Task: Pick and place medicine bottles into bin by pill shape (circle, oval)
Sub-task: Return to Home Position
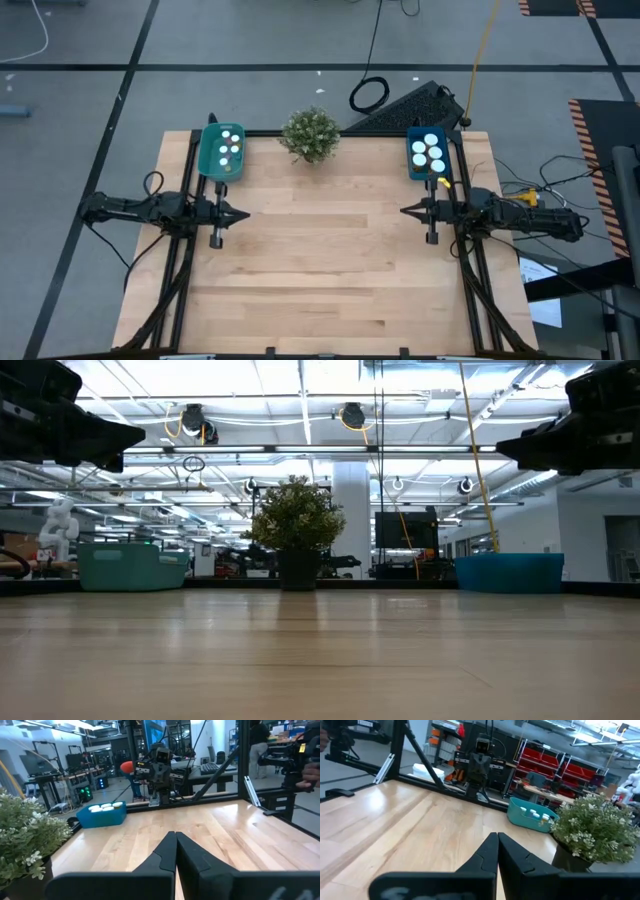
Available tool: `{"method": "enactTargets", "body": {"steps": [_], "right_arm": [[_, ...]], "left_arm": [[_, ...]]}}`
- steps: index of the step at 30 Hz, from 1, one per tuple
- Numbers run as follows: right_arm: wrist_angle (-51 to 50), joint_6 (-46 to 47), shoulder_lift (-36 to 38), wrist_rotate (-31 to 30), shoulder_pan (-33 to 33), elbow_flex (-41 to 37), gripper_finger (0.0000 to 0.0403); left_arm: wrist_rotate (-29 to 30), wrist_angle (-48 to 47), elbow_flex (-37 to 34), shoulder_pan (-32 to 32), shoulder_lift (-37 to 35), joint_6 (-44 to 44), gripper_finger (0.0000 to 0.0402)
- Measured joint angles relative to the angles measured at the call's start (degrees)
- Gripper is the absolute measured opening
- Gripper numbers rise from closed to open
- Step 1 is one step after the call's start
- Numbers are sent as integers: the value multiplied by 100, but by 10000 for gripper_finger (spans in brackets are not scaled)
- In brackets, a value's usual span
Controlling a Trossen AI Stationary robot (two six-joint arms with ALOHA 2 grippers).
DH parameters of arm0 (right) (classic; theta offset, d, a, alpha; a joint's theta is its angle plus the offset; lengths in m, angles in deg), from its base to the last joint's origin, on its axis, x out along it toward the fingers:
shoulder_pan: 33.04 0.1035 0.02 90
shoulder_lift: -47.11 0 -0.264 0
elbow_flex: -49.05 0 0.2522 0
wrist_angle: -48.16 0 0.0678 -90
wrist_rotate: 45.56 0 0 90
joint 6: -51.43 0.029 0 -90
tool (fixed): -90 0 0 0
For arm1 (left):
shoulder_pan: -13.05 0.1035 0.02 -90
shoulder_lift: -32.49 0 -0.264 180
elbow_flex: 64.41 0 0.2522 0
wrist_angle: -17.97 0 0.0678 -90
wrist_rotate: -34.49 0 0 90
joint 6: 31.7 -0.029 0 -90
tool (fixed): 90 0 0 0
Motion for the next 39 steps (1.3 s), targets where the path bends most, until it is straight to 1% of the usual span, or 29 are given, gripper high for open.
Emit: {"method": "enactTargets", "body": {"steps": [7,9,13,21,23,27,33,39], "right_arm": [[3,-221,-24,27,21,0,0],[6,-87,-26,51,21,0,0],[42,243,-26,315,24,0,0],[48,395,-22,317,262,2,0],[43,408,-22,270,341,2,0],[-8,430,-20,-124,522,2,0],[-2,264,-22,-158,754,2,0],[64,212,-22,-195,811,2,0]], "left_arm": [[-51,-4,0,0,0,3,5],[-55,-2,0,0,0,95,12],[-55,-2,-2,0,0,112,19],[44,12,-4,0,0,116,4],[57,17,-4,0,0,117,3],[69,20,-4,-1,0,118,15],[76,24,-4,-2,0,125,34],[76,26,-4,0,0,125,37]]}}
